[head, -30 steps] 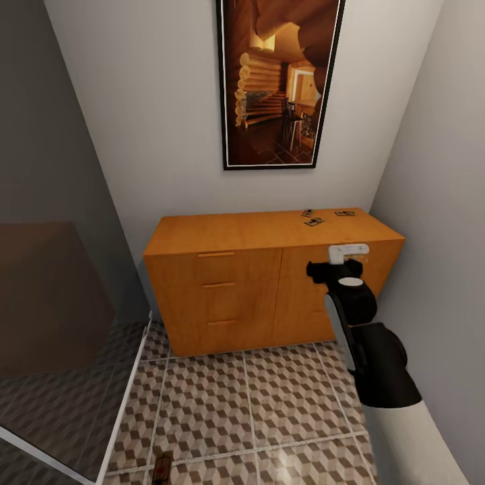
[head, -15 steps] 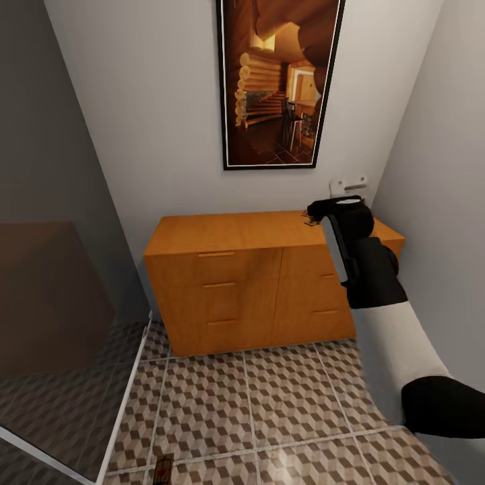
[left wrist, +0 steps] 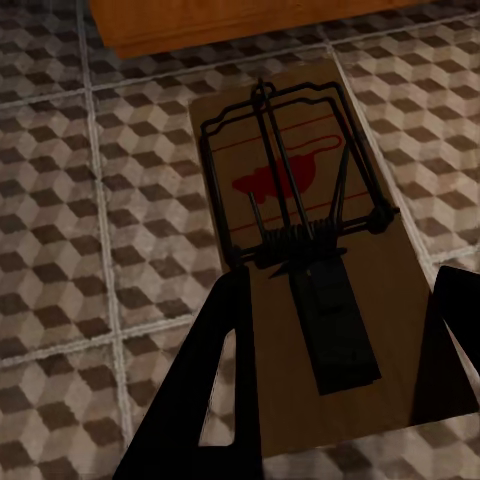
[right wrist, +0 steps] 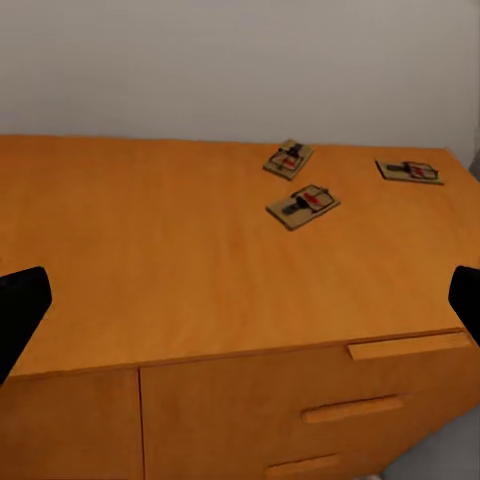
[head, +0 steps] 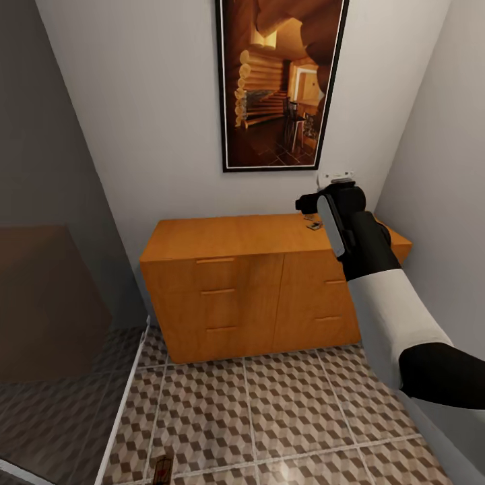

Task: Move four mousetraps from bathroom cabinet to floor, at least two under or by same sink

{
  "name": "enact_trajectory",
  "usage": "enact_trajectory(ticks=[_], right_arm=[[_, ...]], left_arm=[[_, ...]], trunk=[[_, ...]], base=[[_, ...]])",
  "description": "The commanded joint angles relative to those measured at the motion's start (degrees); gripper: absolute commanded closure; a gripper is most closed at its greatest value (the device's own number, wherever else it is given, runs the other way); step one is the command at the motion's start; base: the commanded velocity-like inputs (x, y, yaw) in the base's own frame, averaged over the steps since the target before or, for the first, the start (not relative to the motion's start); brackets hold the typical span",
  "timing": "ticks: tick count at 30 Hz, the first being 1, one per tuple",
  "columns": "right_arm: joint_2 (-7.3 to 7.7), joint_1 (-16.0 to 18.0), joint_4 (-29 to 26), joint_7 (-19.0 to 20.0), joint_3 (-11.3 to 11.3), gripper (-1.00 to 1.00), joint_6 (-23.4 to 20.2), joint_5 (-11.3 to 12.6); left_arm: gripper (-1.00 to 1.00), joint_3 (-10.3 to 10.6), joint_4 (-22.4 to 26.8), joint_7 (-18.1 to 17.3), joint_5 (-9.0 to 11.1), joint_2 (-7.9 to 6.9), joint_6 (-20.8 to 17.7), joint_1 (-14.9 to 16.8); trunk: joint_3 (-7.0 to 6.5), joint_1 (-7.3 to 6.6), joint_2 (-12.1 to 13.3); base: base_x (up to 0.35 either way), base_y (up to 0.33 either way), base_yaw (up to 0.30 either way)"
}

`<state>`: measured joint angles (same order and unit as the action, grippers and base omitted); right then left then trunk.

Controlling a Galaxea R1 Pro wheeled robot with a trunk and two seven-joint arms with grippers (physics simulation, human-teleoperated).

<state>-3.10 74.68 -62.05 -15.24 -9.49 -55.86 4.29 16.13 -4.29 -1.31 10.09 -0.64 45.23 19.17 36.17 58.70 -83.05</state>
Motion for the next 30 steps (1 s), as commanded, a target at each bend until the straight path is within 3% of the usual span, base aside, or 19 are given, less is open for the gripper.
enact_trajectory(ticks=[1,21,30], right_arm=[[-0.02,0.07,0.02,-0.45,-0.12,-1.0,-0.13,0.67],[0.02,0.09,0.49,-0.32,-0.24,-1.0,0.14,1.15],[0.04,-0.05,0.53,-0.4,-0.27,-1.0,0.14,1.47]], left_arm=[[1.0,0.49,-0.19,-0.12,0.55,0.02,0.3,0.08],[1.0,0.49,-0.19,-0.1,0.55,0.02,0.3,0.08],[1.0,0.47,-0.28,-0.08,0.55,-0.56,-0.5,-0.76]], trunk=[[0.05,0.03,-0.03],[0.05,0.03,-0.03],[0.05,0.03,-0.03]], base=[[0.309,0.0,0.0],[0.315,0.0,0.0],[0.129,0.0,0.0]])
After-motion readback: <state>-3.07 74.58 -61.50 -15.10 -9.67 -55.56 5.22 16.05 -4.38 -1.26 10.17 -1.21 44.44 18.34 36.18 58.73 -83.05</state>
